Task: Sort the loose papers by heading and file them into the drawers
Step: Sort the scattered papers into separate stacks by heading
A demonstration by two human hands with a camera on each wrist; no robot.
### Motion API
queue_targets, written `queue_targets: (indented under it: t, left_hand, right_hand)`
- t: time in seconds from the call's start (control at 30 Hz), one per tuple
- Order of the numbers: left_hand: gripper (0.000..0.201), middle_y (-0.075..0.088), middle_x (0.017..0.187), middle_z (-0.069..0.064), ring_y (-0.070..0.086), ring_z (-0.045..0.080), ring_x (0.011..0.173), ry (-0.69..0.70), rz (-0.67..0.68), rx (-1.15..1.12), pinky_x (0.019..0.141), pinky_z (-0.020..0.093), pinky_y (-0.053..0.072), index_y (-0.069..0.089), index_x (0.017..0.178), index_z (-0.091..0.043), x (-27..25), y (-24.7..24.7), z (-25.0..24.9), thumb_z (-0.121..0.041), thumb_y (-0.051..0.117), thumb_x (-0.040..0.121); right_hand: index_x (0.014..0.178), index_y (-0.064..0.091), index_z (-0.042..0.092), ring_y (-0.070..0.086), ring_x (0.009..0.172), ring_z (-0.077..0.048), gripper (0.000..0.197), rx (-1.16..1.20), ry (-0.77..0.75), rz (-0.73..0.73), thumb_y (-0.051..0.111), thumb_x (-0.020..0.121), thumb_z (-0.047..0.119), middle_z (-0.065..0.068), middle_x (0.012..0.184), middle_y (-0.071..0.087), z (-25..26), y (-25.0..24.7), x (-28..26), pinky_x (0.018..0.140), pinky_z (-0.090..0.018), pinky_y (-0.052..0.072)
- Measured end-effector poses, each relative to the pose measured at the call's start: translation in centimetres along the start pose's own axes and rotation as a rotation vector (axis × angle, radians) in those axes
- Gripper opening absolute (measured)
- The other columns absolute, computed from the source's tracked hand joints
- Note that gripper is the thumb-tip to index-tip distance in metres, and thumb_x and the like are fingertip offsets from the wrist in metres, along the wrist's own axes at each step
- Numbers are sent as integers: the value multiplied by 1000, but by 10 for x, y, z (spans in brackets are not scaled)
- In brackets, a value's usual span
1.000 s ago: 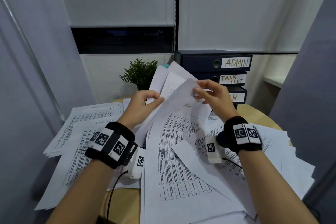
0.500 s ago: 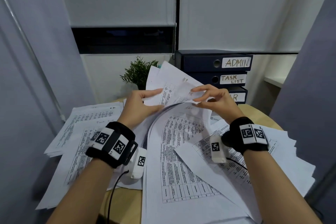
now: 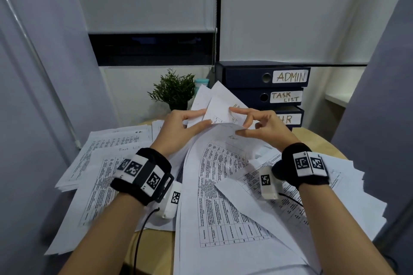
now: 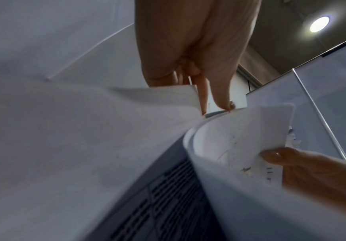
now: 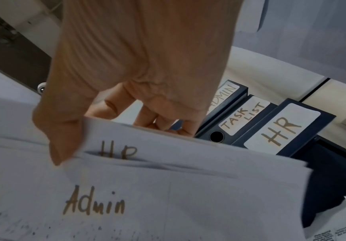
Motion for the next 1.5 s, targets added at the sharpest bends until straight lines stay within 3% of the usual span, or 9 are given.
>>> queue_targets:
  t: [0.17, 0.23, 0.43, 0.6, 0.73, 0.87, 1.0, 1.2, 1.5]
  left_hand:
    - [28, 68, 111, -11, 56, -20, 92, 7, 1, 48, 80, 4, 45, 70, 113, -15, 4, 2, 4, -23, 69, 86]
    - [17, 70, 97, -12, 60, -13, 88, -8, -25, 76, 80, 12, 47, 74, 101, -15, 6, 2, 8, -18, 71, 85]
    - [4, 70, 84, -2, 59, 0, 75, 40, 42, 309, 72, 15, 40, 72, 80, -11, 9, 10, 10, -15, 73, 82]
    - [17, 59, 81, -2, 56, 18, 84, 115, 10, 254, 69, 6, 36, 53, 78, -10, 7, 8, 2, -16, 65, 89]
    - [28, 56, 106, -10, 53, 2, 103, 215, -90, 157, 90, 18, 41, 46, 106, -19, 4, -2, -7, 1, 58, 89]
    - [62, 45, 133, -12, 51, 25, 122, 252, -172, 40, 102, 52, 44, 33, 125, -33, 3, -11, -10, 7, 57, 85]
    - [57, 47, 124, -26, 57, 15, 115, 259, -276, -18, 101, 23, 45, 37, 124, -26, -1, -22, -13, 10, 58, 85]
    - [32, 70, 102, -11, 63, 2, 104, 120, -238, -53, 99, 24, 47, 71, 100, -18, -1, -23, -2, 2, 47, 94]
    - [31, 72, 102, -13, 64, -2, 104, -5, 21, -378, 77, 9, 50, 68, 113, -12, -8, -5, -6, -6, 69, 82]
  right_hand:
    - [89, 75, 8, 66, 90, -10, 12, 106, -31, -114, 66, 89, 17, -6, 95, 73, 5, -1, 3, 85, -21, 49]
    - [99, 73, 0, 65, 85, -5, 19, 95, -40, -159, 62, 92, 15, -7, 93, 72, 8, -2, 6, 80, -13, 48]
    - [105, 74, 18, 65, 91, -10, 18, -44, -68, -295, 69, 88, 18, 2, 100, 71, 9, -8, 15, 88, -27, 53]
    - [109, 66, 18, 53, 88, -3, 41, -186, -25, -387, 82, 73, 28, -1, 107, 57, 4, -13, 17, 74, -3, 44]
    - [107, 60, 23, 52, 92, -9, 41, -142, -89, -379, 82, 73, 18, -6, 112, 54, 8, -14, 15, 83, -22, 52]
    - [98, 58, 21, 52, 93, -14, 41, -60, -101, -356, 85, 68, 13, -8, 112, 52, 13, -15, 12, 74, -25, 56]
    - [90, 63, 23, 53, 98, -10, 39, -31, -157, -421, 89, 61, 18, -2, 109, 47, 21, -16, 6, 69, -15, 52]
    - [99, 75, 21, 54, 109, -14, 29, 5, -246, -465, 83, 71, 23, -4, 113, 54, 29, -18, 0, 80, -27, 55]
    - [108, 71, 18, 57, 100, -4, 47, 128, -232, -395, 84, 63, 19, -8, 111, 58, 40, -7, -1, 77, -20, 53]
Point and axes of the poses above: each hand's wrist, its own x-axis towards the middle knuckle, its own y-axis out of the palm, z = x × y, the point moved 7 cm from there along x, towards the middle knuckle
